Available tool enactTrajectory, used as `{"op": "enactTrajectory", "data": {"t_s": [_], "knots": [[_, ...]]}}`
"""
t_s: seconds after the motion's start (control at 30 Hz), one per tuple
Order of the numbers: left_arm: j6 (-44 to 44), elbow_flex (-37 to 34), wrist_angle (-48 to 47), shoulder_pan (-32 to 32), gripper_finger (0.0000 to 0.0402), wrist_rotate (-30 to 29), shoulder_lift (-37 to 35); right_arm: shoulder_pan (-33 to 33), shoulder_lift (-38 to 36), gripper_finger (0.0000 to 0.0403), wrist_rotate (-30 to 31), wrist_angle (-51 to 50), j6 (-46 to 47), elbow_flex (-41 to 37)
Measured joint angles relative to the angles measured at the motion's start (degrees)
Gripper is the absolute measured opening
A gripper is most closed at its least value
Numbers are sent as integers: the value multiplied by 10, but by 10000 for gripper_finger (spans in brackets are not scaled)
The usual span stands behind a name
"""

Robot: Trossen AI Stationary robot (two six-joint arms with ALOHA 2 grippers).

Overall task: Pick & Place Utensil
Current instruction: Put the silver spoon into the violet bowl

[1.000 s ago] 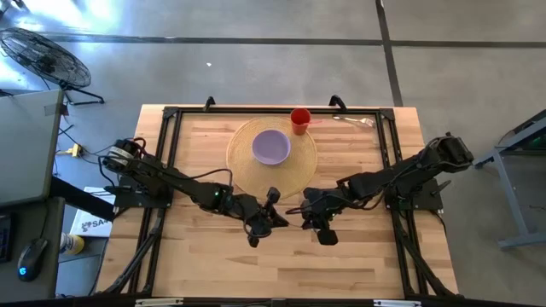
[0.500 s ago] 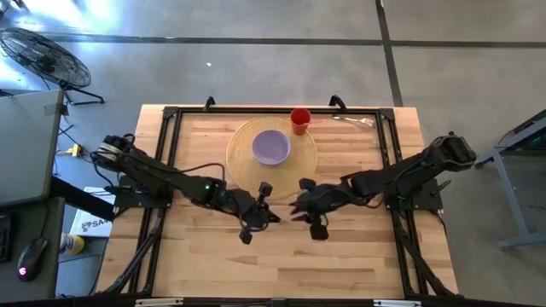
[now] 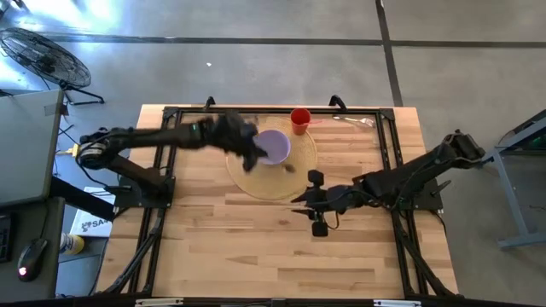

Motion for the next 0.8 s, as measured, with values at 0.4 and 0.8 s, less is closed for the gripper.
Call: {"op": "enactTrajectory", "data": {"t_s": [0.4,0.8], "knots": [[-59,1,-50,281,3,199,56,20,50,114,2,1,24,-1],[-33,1,-73,217,3,95,82,18,53,114,6,2,25,-1]]}}
